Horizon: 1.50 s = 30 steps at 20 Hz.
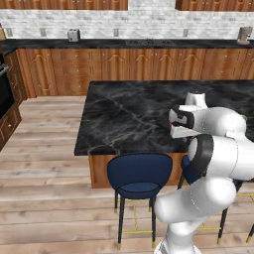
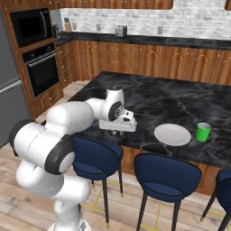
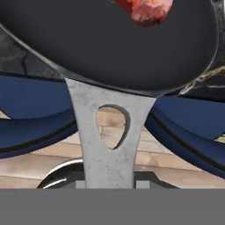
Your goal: Pick up the pan with the steak in it and place it on the dining table. Then place the steak on the plate.
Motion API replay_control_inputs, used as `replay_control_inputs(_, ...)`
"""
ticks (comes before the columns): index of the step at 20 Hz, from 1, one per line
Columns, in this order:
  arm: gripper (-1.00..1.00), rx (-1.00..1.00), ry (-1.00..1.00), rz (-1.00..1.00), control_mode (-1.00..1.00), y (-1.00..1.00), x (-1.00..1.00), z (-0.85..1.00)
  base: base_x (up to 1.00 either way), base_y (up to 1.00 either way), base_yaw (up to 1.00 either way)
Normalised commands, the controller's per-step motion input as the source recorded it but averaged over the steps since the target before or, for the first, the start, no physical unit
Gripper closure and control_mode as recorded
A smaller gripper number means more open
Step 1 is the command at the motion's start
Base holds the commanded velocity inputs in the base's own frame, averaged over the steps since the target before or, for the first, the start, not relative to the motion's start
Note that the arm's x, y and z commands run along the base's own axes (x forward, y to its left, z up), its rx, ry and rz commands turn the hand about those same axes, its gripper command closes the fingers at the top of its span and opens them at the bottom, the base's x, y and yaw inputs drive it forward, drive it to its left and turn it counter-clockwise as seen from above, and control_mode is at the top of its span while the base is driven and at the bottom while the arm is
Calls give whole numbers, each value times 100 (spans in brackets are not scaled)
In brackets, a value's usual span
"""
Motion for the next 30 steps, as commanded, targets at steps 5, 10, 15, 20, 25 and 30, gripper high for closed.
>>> replay_control_inputs(5,100,-9,-10,0,-100,-15,28,-67,0,0,0)
replay_control_inputs(10,100,-3,-11,0,-100,-34,33,-59,0,0,0)
replay_control_inputs(15,100,0,-4,0,-100,-35,66,-42,0,0,0)
replay_control_inputs(20,100,0,1,-1,-100,-4,44,-10,0,0,0)
replay_control_inputs(25,100,0,1,-1,-100,0,23,0,0,0,0)
replay_control_inputs(30,-100,0,0,0,-100,0,2,1,0,0,0)
